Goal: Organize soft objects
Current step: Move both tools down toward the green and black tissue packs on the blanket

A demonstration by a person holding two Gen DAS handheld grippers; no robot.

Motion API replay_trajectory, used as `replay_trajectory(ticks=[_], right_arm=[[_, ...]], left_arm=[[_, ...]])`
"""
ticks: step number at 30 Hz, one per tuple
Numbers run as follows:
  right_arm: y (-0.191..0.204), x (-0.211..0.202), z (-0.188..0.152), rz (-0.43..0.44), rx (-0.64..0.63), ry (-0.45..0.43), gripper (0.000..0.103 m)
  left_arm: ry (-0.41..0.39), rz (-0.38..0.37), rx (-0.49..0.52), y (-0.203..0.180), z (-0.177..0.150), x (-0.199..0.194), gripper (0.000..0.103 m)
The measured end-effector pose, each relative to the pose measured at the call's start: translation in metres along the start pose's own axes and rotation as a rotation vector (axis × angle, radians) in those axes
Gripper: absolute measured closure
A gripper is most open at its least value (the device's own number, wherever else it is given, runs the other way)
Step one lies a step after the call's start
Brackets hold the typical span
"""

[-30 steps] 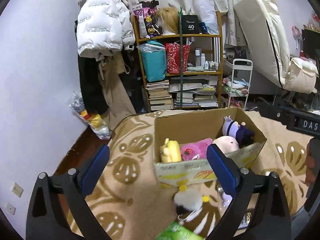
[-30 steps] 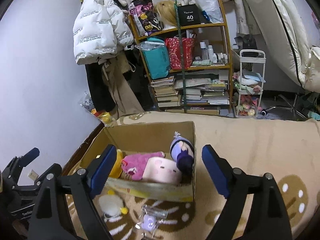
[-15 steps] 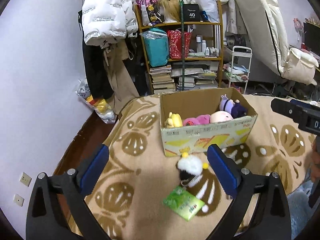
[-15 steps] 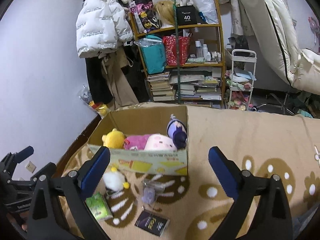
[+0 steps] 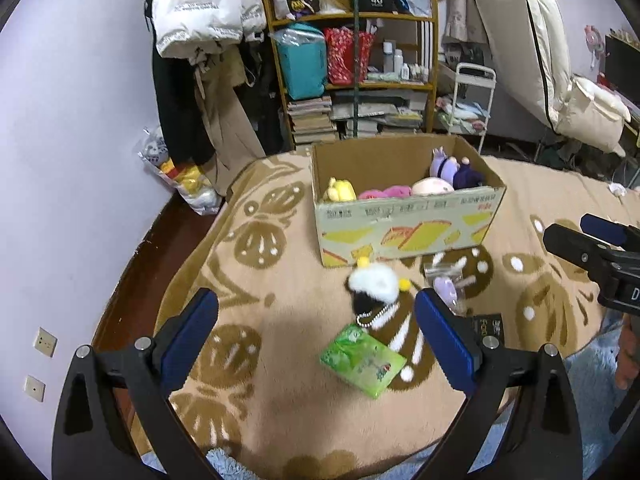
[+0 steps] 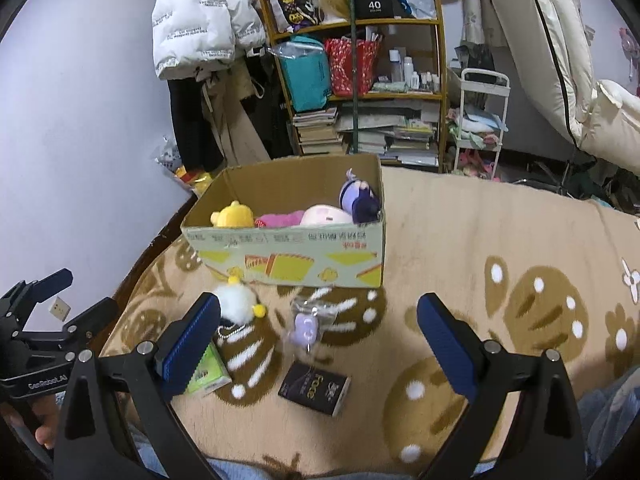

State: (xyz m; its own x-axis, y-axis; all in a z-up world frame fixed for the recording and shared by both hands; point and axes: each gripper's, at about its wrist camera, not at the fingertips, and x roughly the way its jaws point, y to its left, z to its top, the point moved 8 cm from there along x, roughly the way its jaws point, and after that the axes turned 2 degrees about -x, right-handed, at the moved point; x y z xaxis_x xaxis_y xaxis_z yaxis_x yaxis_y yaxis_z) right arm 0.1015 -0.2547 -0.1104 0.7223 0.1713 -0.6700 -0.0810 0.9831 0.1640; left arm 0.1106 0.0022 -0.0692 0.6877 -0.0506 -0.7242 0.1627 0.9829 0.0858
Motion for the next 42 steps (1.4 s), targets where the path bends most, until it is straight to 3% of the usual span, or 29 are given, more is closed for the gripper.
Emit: replay_trajectory(ticks=[12,21,26,34,42], right_arm=[[0.004,0.013,-0.009,-0.011,-0.02,0.027,0.0],[0.005,0.044,-0.023,-0.019,-0.033,0.141,0.0],[-0.001,0.059,-0.028,-0.068,-0.047,0.193,0.0],[-0.007,0.081,-0.037,-0.056,-0.004,0.278,0.001],[-0.013,0.102,-0.053,-0.06,0.013,0.364,0.001]], left_arm=[[0.081,-0.029,0.028,-0.008,-0.015,0.029,0.006],[0.151,-0.033,0.049,-0.012,-0.026,0.056,0.006],[0.181,-0.039,0.051,-0.014,-0.029,0.069,0.006],[0.208,-0.044,0.08,-0.02,-0.034,0.079,0.006],[0.264,-0.097,0.136,-0.037,-0.046,0.09,0.006]])
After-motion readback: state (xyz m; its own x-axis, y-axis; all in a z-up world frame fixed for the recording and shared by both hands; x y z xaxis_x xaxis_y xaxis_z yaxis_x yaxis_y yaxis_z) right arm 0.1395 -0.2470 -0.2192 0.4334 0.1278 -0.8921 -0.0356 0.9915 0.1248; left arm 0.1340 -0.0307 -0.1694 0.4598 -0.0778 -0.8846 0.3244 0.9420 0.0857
